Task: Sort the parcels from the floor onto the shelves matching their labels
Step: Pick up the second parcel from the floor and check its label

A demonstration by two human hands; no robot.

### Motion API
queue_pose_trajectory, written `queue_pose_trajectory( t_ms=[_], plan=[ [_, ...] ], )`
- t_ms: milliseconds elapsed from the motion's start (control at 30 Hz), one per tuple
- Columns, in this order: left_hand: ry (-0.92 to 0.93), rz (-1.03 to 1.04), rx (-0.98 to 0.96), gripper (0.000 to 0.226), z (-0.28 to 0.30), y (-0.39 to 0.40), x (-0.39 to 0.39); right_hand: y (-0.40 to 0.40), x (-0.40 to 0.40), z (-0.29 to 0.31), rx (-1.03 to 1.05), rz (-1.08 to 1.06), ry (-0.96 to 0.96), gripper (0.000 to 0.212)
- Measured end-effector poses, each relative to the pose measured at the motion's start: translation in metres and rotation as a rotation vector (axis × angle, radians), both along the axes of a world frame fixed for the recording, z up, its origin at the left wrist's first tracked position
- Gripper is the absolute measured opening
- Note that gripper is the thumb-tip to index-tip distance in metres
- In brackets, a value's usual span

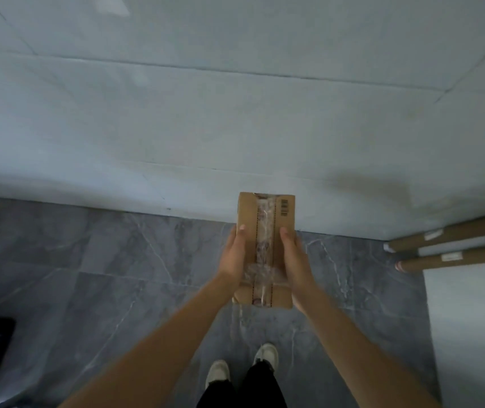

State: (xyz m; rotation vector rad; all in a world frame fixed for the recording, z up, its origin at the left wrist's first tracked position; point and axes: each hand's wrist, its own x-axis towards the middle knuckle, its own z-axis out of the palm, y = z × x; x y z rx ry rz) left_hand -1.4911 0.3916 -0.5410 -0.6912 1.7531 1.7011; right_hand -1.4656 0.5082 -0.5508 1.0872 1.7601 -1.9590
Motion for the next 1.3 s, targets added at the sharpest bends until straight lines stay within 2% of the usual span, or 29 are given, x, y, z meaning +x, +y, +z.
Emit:
queue_pose_trajectory(
  t_ms=[100, 200, 267, 367, 433, 500, 600, 733, 833, 933, 1100, 1200, 1300],
  plan=[
    [0.037, -0.044, 0.035, 0.061, 0.035, -0.006, 0.018, -0.004, 0.018, 0.039, 0.036, -0.033, 0.021, 0.066],
    [0.062, -0.098, 0.063, 0.095, 0.068, -0.011, 0.041, -0.007, 0.044, 0.074, 0.084, -0.042, 0.059, 0.063],
    [0.082, -0.11, 0.082, 0.104, 0.095, -0.016, 0.056, -0.016, 0.063, 0.099, 0.098, -0.051, 0.101, 0.066],
    [0.147, -0.146, 0.071, 0.078, 0.148, -0.025, 0.071, -0.028, 0.079, 0.144, 0.132, -0.077, 0.138, 0.07],
    [0.213, -0.163, 0.063, 0.065, 0.176, -0.031, 0.075, -0.03, 0.08, 0.18, 0.17, -0.072, 0.156, 0.06],
    [0.272, -0.173, 0.059, 0.065, 0.204, -0.033, 0.073, -0.029, 0.081, 0.211, 0.191, -0.057, 0.194, 0.054],
    [0.329, -0.151, 0.058, 0.065, 0.256, -0.035, 0.07, -0.036, 0.079, 0.259, 0.179, -0.057, 0.254, 0.058],
    [0.422, -0.165, 0.062, 0.084, 0.331, -0.04, 0.064, -0.04, 0.069, 0.331, 0.146, -0.053, 0.373, 0.052],
    [0.526, -0.194, 0.05, 0.077, 0.393, -0.041, 0.057, -0.039, 0.06, 0.387, 0.155, -0.056, 0.49, 0.05],
    [0.652, -0.199, 0.047, 0.095, 0.451, -0.039, 0.052, -0.036, 0.054, 0.439, 0.183, -0.049, 0.61, 0.052],
    [0.786, -0.211, 0.08, 0.074, 0.523, -0.032, 0.056, -0.025, 0.056, 0.513, 0.232, -0.022, 0.745, 0.054],
    [0.849, -0.21, 0.111, 0.069, 0.55, -0.027, 0.062, -0.018, 0.063, 0.546, 0.267, -0.019, 0.794, 0.052],
    [0.896, -0.217, 0.128, 0.062, 0.565, -0.02, 0.065, -0.014, 0.065, 0.564, 0.321, -0.032, 0.801, 0.068]
  ],
)
